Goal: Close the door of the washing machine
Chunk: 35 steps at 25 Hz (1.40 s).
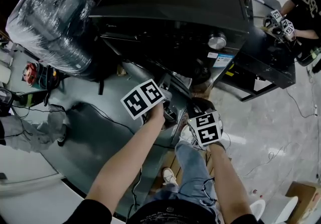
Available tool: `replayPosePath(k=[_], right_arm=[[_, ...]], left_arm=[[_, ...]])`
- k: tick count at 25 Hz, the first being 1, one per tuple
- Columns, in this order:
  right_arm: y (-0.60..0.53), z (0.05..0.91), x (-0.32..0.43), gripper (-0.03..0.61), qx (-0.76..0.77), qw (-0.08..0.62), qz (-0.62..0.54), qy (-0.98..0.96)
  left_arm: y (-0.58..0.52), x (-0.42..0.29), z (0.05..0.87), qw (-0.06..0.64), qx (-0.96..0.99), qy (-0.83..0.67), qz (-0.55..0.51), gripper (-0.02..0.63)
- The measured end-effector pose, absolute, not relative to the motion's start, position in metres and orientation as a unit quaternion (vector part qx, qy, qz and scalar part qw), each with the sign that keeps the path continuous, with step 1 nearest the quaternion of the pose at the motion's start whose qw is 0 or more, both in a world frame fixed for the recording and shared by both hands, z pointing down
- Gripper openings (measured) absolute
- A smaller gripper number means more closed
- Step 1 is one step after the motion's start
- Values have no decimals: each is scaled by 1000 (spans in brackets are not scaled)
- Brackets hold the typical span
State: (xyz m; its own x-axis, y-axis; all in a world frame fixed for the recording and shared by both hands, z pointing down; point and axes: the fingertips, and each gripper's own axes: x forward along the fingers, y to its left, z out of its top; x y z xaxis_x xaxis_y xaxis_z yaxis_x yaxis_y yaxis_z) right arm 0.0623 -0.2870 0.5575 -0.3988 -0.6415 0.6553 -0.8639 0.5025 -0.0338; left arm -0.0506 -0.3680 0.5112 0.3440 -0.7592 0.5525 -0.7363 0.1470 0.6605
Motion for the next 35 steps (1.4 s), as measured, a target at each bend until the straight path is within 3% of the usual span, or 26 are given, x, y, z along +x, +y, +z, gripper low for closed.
replayPosePath(k=[35], right_arm=[[-402,556,120,95,487,304,134,-808]], left_arm=[[-435,-11,508,518,701,-488,-48,262]])
